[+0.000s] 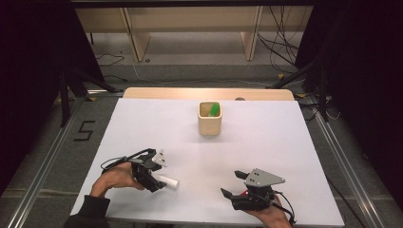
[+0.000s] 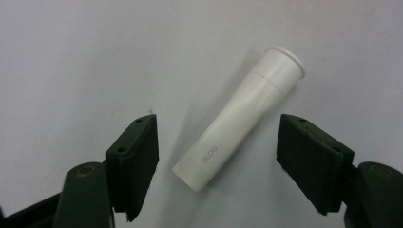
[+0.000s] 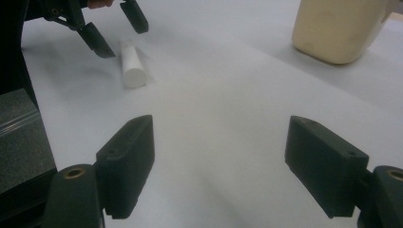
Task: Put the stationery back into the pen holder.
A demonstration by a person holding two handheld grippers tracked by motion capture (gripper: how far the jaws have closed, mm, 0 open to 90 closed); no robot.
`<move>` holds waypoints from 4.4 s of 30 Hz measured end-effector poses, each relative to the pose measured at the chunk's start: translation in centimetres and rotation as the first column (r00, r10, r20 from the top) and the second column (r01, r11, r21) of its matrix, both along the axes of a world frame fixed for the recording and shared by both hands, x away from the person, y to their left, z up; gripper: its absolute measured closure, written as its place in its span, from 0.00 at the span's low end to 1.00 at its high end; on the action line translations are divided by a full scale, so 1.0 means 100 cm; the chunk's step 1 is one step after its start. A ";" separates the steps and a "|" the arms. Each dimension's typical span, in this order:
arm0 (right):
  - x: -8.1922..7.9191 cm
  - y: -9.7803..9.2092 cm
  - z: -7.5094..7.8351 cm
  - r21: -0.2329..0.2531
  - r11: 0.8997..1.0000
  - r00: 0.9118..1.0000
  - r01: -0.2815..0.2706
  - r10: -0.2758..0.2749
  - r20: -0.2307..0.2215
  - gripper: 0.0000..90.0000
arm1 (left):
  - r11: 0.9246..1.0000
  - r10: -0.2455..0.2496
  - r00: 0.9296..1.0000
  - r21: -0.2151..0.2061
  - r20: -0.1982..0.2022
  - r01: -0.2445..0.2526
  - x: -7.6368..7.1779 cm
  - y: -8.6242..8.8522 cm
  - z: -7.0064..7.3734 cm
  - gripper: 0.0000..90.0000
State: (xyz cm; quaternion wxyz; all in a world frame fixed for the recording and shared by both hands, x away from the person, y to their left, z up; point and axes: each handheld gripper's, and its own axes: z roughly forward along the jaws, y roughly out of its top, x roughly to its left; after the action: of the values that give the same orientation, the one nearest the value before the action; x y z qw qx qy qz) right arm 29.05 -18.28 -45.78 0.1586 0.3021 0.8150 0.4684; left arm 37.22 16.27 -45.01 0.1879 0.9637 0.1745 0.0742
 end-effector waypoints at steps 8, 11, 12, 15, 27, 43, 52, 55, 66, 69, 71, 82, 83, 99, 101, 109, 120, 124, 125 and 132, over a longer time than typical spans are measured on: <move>0.000 0.001 0.000 -0.004 1.000 1.000 -0.001 0.001 -0.001 0.29 | 0.999 -0.020 1.000 0.036 -0.005 0.020 0.002 -0.001 -0.008 0.38; 0.000 0.001 0.000 -0.007 1.000 1.000 -0.002 0.002 -0.004 0.29 | 0.999 -0.036 0.999 0.039 -0.006 0.036 0.003 -0.001 -0.009 0.39; 0.000 0.001 0.000 -0.007 1.000 1.000 -0.002 0.002 -0.005 0.29 | 0.999 -0.039 0.999 0.038 -0.009 0.040 0.003 -0.001 -0.010 0.40; 0.000 0.001 -0.001 -0.007 1.000 1.000 -0.001 0.001 -0.006 0.29 | 0.997 -0.057 0.998 0.053 -0.018 0.058 0.004 -0.002 -0.011 0.41; 0.000 0.002 -0.001 -0.009 1.000 1.000 -0.006 0.006 -0.010 0.29 | 0.989 -0.118 0.993 0.084 -0.020 0.119 0.005 -0.004 -0.014 0.53; 0.001 0.002 -0.002 -0.015 1.000 1.000 -0.010 0.010 -0.017 0.29 | 0.970 -0.220 0.975 0.103 -0.016 0.221 0.001 -0.002 -0.013 0.78; 0.001 0.002 -0.001 -0.015 1.000 1.000 -0.010 0.010 -0.015 0.29 | 0.986 -0.149 0.989 0.073 -0.025 0.150 0.004 -0.003 -0.010 0.78; 0.001 0.002 -0.001 -0.014 1.000 1.000 -0.009 0.009 -0.016 0.29 | 0.993 -0.109 0.994 0.036 -0.022 0.110 0.005 -0.003 -0.006 0.78; 0.001 0.002 -0.001 -0.007 1.000 1.000 -0.006 0.006 -0.017 0.29 | 0.989 0.032 0.999 -0.141 -0.011 -0.033 0.011 -0.007 0.005 0.78; 0.001 0.001 -0.001 0.004 1.000 1.000 -0.004 0.004 -0.018 0.29 | 0.976 0.080 0.997 -0.202 0.003 -0.078 0.012 -0.012 0.007 0.78; 0.001 0.001 0.000 0.013 1.000 1.000 0.000 0.000 -0.019 0.29 | 0.964 0.109 0.994 -0.245 0.016 -0.102 0.013 -0.014 0.008 0.78; 0.003 -0.001 0.001 0.070 0.997 0.999 0.012 -0.009 -0.043 0.29 | 0.867 0.254 0.966 -0.454 0.045 -0.207 0.008 -0.024 0.008 0.78; 0.003 -0.001 0.002 0.081 0.997 0.999 0.017 -0.013 -0.048 0.29 | 0.858 0.267 0.962 -0.468 0.050 -0.214 0.006 -0.025 0.008 0.78; 0.024 0.003 0.014 0.357 0.931 0.977 0.071 0.008 -0.214 0.29 | 0.744 0.374 0.925 -0.617 0.066 -0.257 -0.011 -0.034 -0.001 0.78; 0.029 0.006 0.014 0.375 0.923 0.972 0.083 0.008 -0.233 0.29 | 0.743 0.378 0.923 -0.617 0.070 -0.258 -0.014 -0.037 -0.001 0.78; 0.050 0.021 0.012 0.411 0.904 0.962 0.118 -0.001 -0.274 0.33 | 0.741 0.350 0.935 -0.628 0.058 -0.238 -0.021 -0.044 -0.001 0.78; 0.062 0.036 0.009 0.431 0.893 0.954 0.126 0.011 -0.301 0.39 | 0.739 0.348 0.935 -0.635 0.072 -0.226 -0.027 -0.054 -0.001 0.78; 0.064 0.041 0.009 0.431 0.894 0.953 0.126 0.011 -0.302 0.39 | 0.740 0.351 0.934 -0.632 0.067 -0.232 -0.027 -0.056 -0.004 0.78; 0.065 0.042 0.009 0.434 0.892 0.952 0.128 0.011 -0.305 0.39 | 0.741 0.351 0.934 -0.631 0.071 -0.231 -0.027 -0.056 -0.004 0.78; 0.070 0.046 0.007 0.458 0.878 0.942 0.142 0.023 -0.335 0.39 | 0.752 0.334 0.940 -0.621 0.070 -0.221 -0.029 -0.061 -0.005 0.78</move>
State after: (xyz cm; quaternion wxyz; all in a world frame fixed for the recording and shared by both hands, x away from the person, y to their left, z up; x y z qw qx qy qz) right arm 36.09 -13.69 -45.06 -0.0447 0.4311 0.6799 0.5915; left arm 34.34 10.15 -45.55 0.4868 0.8055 0.3132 0.1268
